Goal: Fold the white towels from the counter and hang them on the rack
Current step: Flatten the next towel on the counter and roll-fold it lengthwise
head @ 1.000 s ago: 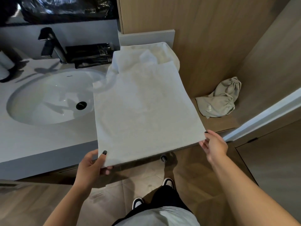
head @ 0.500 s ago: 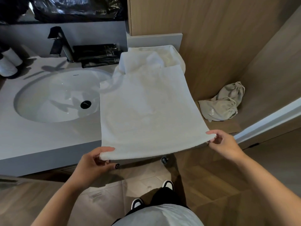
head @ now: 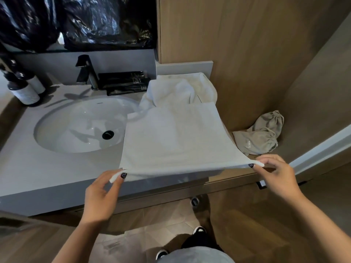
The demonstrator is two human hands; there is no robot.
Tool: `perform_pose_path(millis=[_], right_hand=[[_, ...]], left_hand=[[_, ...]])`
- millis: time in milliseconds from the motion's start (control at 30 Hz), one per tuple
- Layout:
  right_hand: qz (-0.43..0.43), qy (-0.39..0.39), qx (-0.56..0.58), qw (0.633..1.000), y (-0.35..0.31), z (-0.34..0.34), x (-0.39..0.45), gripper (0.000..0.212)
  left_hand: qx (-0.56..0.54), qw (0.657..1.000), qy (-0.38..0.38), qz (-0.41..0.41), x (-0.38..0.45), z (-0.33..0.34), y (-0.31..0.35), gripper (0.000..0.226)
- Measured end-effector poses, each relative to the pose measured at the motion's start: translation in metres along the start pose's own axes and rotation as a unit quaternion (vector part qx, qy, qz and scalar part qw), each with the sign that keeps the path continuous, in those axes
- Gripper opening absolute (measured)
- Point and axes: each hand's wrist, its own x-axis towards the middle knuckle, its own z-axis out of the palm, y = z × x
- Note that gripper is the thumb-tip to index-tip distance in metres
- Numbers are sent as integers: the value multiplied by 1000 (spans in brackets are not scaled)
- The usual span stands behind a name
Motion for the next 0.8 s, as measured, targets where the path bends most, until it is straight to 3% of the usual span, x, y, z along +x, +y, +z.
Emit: perform_pose_path(millis=[200, 367, 800], right_hand=[[3, 47, 32, 998, -29, 16, 39, 5], [-9, 70, 82, 994, -56, 37, 93, 5], [36, 28, 137, 990, -48, 113, 224, 3]], left_hand=[[-15, 999, 26, 24, 41, 1, 18, 13], [5, 998, 64, 21, 100, 12, 25, 15], [11, 990, 115, -76, 234, 66, 1, 23]])
